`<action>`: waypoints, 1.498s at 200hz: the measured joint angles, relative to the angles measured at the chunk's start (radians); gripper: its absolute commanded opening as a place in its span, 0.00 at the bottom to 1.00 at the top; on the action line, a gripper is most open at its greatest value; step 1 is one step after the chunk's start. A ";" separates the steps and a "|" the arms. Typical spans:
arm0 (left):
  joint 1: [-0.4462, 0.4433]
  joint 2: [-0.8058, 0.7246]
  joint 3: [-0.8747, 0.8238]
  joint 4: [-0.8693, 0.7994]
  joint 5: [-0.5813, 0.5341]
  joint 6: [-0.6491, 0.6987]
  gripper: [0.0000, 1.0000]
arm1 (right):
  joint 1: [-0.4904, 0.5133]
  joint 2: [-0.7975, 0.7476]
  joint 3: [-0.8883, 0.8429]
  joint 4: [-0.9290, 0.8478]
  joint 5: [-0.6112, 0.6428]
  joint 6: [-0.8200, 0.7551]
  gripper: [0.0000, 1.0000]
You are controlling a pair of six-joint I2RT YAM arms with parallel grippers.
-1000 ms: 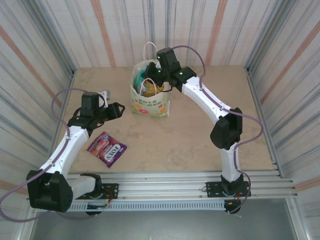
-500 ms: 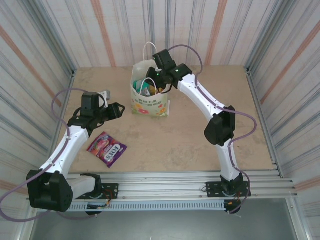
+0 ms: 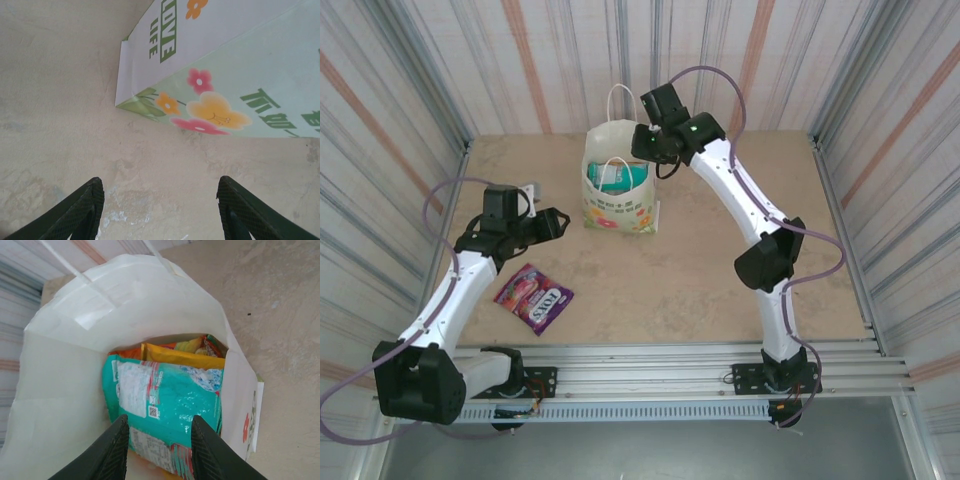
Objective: Place the snacks into the paper bag
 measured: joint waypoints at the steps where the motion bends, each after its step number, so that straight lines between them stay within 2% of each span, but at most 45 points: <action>1: 0.000 0.000 0.000 -0.002 0.000 0.000 0.65 | 0.000 -0.001 0.000 0.000 0.000 -0.001 0.38; 31: 0.001 -0.035 0.006 -0.086 -0.019 -0.034 0.70 | 0.014 -0.058 -0.006 -0.001 -0.008 -0.041 0.40; 49: 0.001 -0.056 0.021 -0.154 -0.038 -0.084 0.74 | 0.020 -0.131 -0.072 0.019 -0.022 -0.073 0.40; 67: 0.001 -0.093 0.023 -0.215 -0.076 -0.149 0.76 | 0.023 -0.242 -0.206 0.076 -0.027 -0.100 0.41; 90: 0.004 -0.148 0.022 -0.305 -0.138 -0.253 0.84 | 0.021 -0.411 -0.430 0.175 -0.023 -0.114 0.42; 117: 0.019 -0.212 -0.022 -0.384 -0.200 -0.386 0.99 | 0.006 -0.597 -0.687 0.284 -0.017 -0.124 0.43; 143: 0.040 -0.286 -0.109 -0.424 -0.232 -0.490 0.99 | -0.040 -0.711 -0.864 0.338 -0.019 -0.121 0.44; 180: 0.135 -0.344 -0.224 -0.446 -0.238 -0.561 0.99 | -0.134 -0.795 -1.009 0.363 -0.043 -0.121 0.44; 212: 0.153 -0.343 -0.300 -0.444 -0.238 -0.610 0.98 | -0.199 -0.836 -1.067 0.378 -0.084 -0.121 0.44; 260: 0.156 -0.253 -0.377 -0.362 -0.200 -0.657 0.97 | -0.234 -0.864 -1.124 0.406 -0.151 -0.121 0.45; 299: 0.151 -0.204 -0.447 -0.261 -0.132 -0.694 0.91 | -0.262 -0.885 -1.145 0.426 -0.178 -0.121 0.45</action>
